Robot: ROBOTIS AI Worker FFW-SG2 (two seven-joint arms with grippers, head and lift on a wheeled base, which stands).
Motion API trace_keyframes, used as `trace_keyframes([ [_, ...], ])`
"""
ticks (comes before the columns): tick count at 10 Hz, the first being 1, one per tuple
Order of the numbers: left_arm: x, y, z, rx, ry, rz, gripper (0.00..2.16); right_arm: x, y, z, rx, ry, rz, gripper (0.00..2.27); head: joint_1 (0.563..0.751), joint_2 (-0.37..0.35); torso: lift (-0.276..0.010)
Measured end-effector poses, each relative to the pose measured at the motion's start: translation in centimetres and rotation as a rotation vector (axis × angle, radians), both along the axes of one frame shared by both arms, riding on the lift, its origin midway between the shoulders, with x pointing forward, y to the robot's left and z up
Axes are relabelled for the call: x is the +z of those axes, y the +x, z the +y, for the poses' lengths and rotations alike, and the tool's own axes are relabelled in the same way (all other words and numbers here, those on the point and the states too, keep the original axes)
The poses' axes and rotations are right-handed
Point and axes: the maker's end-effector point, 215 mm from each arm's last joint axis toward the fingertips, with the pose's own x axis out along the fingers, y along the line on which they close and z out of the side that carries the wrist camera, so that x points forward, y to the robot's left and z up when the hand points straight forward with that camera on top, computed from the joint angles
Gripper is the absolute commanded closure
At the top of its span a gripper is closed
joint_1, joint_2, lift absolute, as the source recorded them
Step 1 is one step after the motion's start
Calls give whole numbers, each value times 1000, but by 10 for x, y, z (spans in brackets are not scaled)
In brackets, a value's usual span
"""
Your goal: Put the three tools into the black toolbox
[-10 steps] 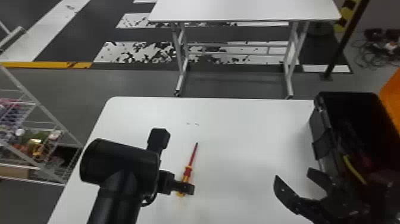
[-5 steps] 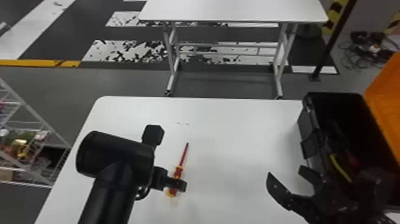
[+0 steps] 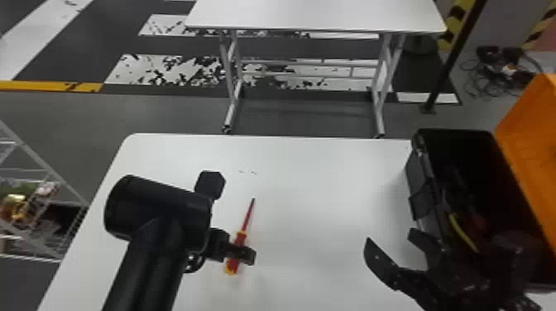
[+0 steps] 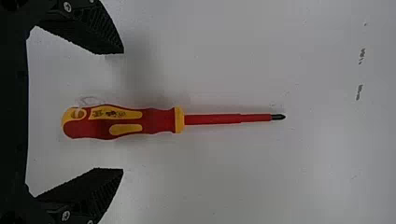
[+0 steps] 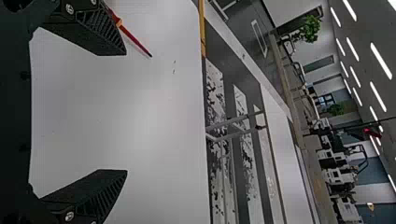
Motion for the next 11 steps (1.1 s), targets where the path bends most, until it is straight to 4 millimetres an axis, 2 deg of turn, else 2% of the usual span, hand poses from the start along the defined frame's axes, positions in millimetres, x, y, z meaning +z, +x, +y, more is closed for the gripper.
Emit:
trace_keyframes([
  [3, -5, 2, -6, -5, 3, 21, 137, 4, 1, -2, 0, 7, -13, 103, 695, 28, -51],
  [5, -5, 5, -8, -7, 7, 24, 579, 5, 2, -6, -7, 12, -18, 103, 695, 17, -51],
  [6, -5, 6, -9, -8, 2, 25, 1075, 3, 2, -8, -12, 15, -17, 103, 695, 11, -51],
  [7, -5, 6, -9, -8, 0, 26, 1470, 2, 3, -10, -16, 18, -17, 103, 695, 7, -51],
  [8, -4, 6, -10, -9, -2, 24, 1747, 2, 3, -11, -17, 19, -18, 103, 695, 5, -51],
  [11, 5, 2, -17, -2, -60, 1, 1966, 2, 5, -9, -15, 23, -19, 103, 695, -5, -51],
])
